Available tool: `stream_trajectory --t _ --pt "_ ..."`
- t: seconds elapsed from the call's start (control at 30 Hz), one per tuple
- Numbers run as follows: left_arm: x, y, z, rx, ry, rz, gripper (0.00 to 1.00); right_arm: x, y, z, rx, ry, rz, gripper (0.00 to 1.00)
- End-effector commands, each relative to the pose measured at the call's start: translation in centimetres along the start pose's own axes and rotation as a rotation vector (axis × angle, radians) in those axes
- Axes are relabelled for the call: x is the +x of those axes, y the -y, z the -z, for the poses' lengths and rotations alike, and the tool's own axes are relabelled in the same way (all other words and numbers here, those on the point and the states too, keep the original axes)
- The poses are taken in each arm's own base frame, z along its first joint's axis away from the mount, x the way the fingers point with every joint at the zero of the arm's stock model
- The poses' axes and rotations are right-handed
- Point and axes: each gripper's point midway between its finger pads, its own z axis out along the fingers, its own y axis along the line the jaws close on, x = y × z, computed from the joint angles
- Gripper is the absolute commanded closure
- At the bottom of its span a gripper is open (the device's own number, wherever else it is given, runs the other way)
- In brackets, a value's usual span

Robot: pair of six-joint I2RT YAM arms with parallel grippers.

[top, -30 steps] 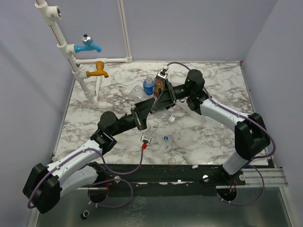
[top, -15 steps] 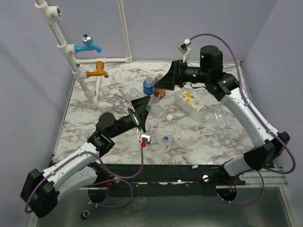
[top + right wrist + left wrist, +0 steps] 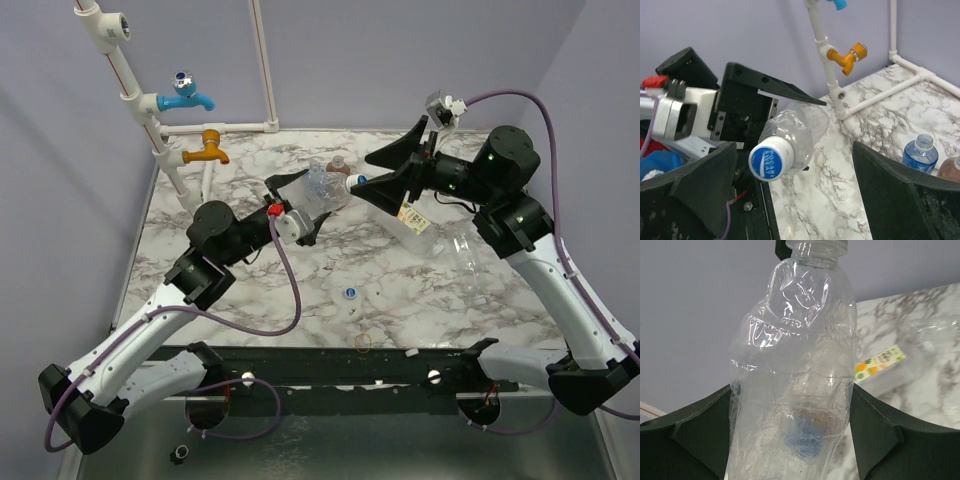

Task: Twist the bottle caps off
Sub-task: Unscrew the bottle cap from the plastic bottle.

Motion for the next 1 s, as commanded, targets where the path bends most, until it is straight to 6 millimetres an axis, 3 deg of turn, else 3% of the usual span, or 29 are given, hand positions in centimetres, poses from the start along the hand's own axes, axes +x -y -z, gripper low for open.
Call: stream_trajectory --t 0.0,0.1,0.23,0.67,0.97 --pt "0.6 4.2 0.1 0.124 -0.094 0.474 0.92 -1.8 -3.2 0.6 -0.175 0.112 0.151 0.00" --pt "-0.1 5.0 -0.1 0.164 -0.086 0.563 0.92 -2.2 -4.5 0.8 -0.243 0.153 0.165 0.00" --pt "-0.1 5.0 -0.3 0.152 -0.097 0.612 0.92 -2.3 -4.3 0.3 -0.258 0.162 0.129 0.01" --pt "-0.9 3.1 -0.8 0.071 -0.070 0.675 0.99 -0.6 1.0 -1.2 -0.014 0.157 0.005 0.22" --pt "-0.9 2.5 -1.3 0.039 -0.066 0.681 1.00 0.7 1.9 -2.3 -0.014 0.119 -0.070 0.31"
